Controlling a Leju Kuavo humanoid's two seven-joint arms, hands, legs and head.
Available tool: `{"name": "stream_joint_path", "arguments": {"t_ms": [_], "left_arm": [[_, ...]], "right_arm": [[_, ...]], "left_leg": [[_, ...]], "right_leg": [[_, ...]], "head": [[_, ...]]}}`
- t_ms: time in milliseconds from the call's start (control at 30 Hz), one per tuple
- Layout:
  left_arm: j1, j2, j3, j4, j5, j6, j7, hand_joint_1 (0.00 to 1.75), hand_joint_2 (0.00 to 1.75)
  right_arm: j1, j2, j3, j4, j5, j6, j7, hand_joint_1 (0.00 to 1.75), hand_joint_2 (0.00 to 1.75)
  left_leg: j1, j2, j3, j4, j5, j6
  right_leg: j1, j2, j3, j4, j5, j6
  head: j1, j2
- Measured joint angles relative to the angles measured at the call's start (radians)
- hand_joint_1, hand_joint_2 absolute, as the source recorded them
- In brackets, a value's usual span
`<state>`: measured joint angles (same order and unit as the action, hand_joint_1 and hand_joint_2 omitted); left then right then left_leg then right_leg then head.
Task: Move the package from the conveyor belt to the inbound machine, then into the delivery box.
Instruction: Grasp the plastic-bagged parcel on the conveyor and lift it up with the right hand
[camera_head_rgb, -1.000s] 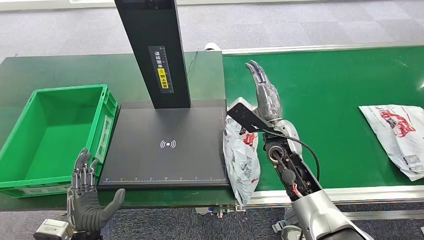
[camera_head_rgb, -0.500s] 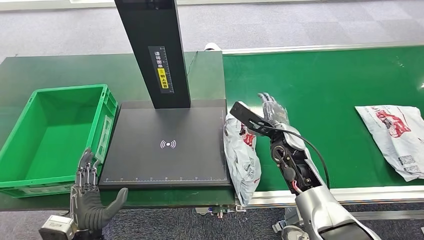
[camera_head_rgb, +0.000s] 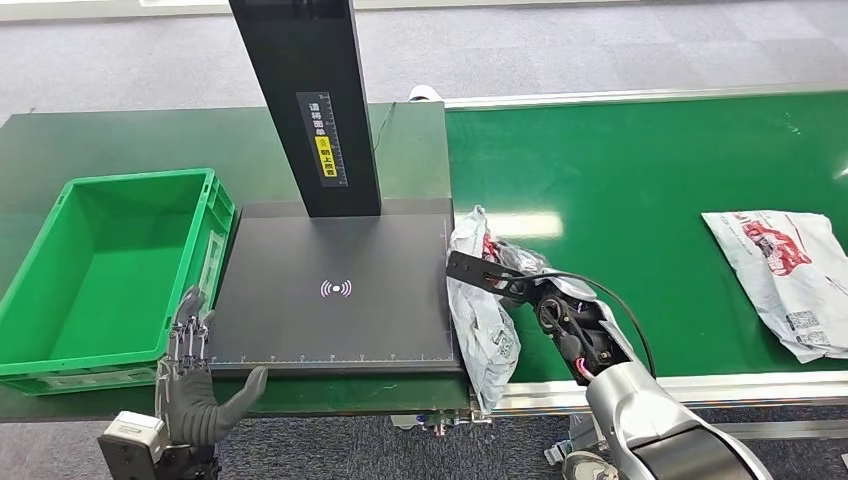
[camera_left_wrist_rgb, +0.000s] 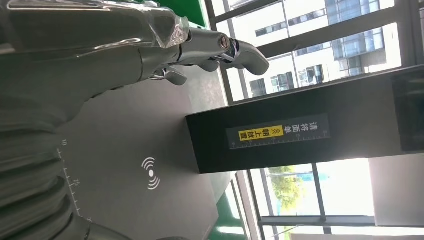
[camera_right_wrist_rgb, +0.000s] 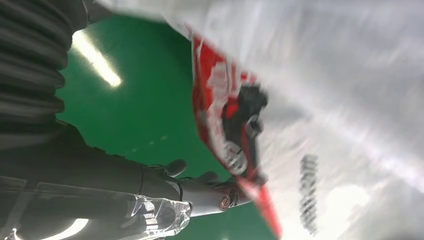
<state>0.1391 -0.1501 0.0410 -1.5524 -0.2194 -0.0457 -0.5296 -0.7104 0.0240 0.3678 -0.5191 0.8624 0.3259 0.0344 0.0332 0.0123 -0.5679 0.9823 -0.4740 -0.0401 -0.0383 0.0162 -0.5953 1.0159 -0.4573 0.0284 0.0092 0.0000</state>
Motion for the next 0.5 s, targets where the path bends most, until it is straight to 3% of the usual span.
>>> {"name": "stream_joint_path", "arguments": {"t_ms": [133, 267, 500], "left_arm": [[-0.013, 0.007, -0.002, 0.014, 0.011, -0.004, 0.0, 0.0, 1.75], [-0.021, 0.017, -0.002, 0.024, 0.02, -0.008, -0.001, 0.0, 1.75], [-0.019, 0.028, -0.003, 0.031, 0.03, -0.009, -0.008, 0.0, 1.75]], "right_arm": [[-0.011, -0.004, 0.019, 0.019, -0.033, 0.063, -0.118, 1.75, 1.75], [-0.025, -0.013, 0.033, 0.031, -0.066, 0.095, -0.189, 1.75, 1.75], [-0.036, -0.024, 0.057, 0.042, -0.099, 0.103, -0.223, 1.75, 1.75]], "left_leg": [[0.0, 0.001, 0.0, 0.0, 0.0, 0.0], [0.0, 0.003, 0.0, 0.0, 0.0, 0.0], [0.0, 0.005, 0.001, 0.0, 0.0, 0.0]], "right_leg": [[0.0, 0.0, 0.0, 0.0, 0.0, 0.0], [0.0, 0.002, -0.001, 0.0, 0.0, 0.0], [0.0, 0.003, -0.001, 0.0, 0.0, 0.0]], "head": [[0.0, 0.0], [0.0, 0.0], [0.0, 0.0]]}}
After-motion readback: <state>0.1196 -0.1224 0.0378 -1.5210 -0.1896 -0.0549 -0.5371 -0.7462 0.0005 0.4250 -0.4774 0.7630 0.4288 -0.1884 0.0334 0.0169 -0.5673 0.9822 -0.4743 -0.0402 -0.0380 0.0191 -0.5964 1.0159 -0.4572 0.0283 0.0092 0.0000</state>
